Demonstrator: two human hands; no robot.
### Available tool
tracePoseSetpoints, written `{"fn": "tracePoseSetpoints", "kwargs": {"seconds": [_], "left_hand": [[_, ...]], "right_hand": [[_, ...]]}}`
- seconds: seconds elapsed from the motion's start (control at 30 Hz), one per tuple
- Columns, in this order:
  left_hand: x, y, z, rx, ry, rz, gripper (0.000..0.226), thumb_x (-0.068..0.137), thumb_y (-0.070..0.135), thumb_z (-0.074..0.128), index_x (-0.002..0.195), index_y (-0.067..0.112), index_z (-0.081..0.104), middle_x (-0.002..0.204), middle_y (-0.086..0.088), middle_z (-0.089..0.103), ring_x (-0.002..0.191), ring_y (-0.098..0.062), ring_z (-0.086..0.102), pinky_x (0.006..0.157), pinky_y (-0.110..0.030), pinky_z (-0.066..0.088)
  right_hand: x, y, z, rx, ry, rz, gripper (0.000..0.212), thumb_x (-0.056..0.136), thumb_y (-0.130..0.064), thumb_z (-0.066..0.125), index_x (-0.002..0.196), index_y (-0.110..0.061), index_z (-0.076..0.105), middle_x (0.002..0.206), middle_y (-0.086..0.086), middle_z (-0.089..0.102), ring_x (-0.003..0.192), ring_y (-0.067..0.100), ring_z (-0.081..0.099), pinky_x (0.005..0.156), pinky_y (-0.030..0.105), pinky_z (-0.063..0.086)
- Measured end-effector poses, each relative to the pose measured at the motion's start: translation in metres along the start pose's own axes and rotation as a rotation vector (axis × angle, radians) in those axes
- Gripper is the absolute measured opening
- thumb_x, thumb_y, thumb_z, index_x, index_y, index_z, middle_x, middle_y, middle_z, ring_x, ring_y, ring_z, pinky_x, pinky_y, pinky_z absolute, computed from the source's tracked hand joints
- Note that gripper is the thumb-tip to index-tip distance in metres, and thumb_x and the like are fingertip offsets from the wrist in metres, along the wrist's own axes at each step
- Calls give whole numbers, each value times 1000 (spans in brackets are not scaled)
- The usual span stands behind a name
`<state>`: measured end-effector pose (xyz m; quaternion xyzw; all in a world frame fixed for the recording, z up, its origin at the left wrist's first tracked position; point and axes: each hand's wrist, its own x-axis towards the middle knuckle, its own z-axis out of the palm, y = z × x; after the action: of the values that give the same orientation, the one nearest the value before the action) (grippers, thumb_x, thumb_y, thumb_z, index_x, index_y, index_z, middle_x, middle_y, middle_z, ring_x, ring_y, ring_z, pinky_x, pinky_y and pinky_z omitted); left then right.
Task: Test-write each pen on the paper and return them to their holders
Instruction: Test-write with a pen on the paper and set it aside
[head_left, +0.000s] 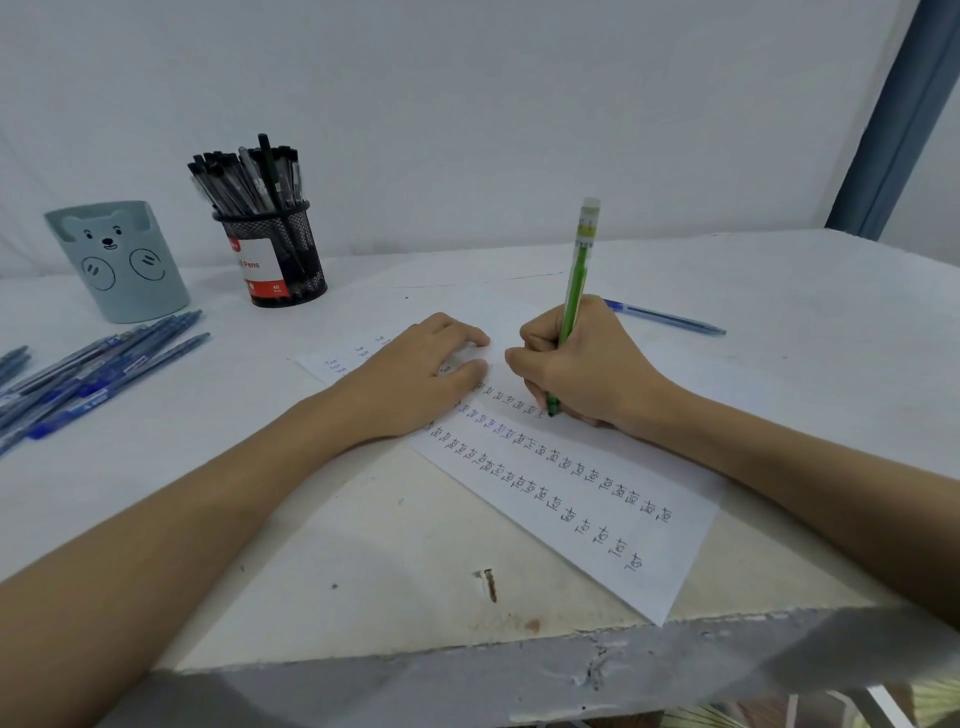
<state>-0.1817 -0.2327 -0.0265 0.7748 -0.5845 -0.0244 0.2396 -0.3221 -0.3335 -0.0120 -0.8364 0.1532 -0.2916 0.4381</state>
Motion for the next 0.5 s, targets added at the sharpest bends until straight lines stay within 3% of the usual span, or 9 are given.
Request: {"fn": "tracePoseSetpoints", "kwargs": {"seconds": [0.13,0.23,0.3,0.4,0.5], "left_hand": [[0,0,0,2,-1,6,36,97,31,44,131,22,48,133,7,44,113,-3,39,90,-18,26],[0,0,0,-4,1,5,35,97,31,44,130,22,49,132,7,44,114,-3,39,88,-17,26],[0,0,0,-5,-1,4,36,97,32,43,131,22,49,132,8,43,114,-3,39,89,-17,26],[0,0,0,-9,2,4,36,97,32,43,131,23,48,133,8,43,116,-4,39,90,-18,27],[0,-1,1,-12,0,3,36,96,33,43,131,24,48,132,9,43,111,-2,38,87,-17,27]], "right_hand": [[4,4,2,-15,19,-2,57,75,9,50,34,-18,20,35,-4,25,42,23,41,42,21,30],[2,2,0,19,-11,21,55,76,8,50,38,-20,22,43,9,39,29,19,30,35,17,24],[2,3,1,27,-6,11,53,77,8,50,41,-18,22,48,12,38,27,18,28,35,16,24],[5,5,2,-3,38,-17,56,75,7,51,37,-20,19,42,1,24,44,21,34,49,27,30],[4,6,2,12,18,2,57,76,6,52,36,-20,19,39,5,33,36,20,33,40,21,28]]}}
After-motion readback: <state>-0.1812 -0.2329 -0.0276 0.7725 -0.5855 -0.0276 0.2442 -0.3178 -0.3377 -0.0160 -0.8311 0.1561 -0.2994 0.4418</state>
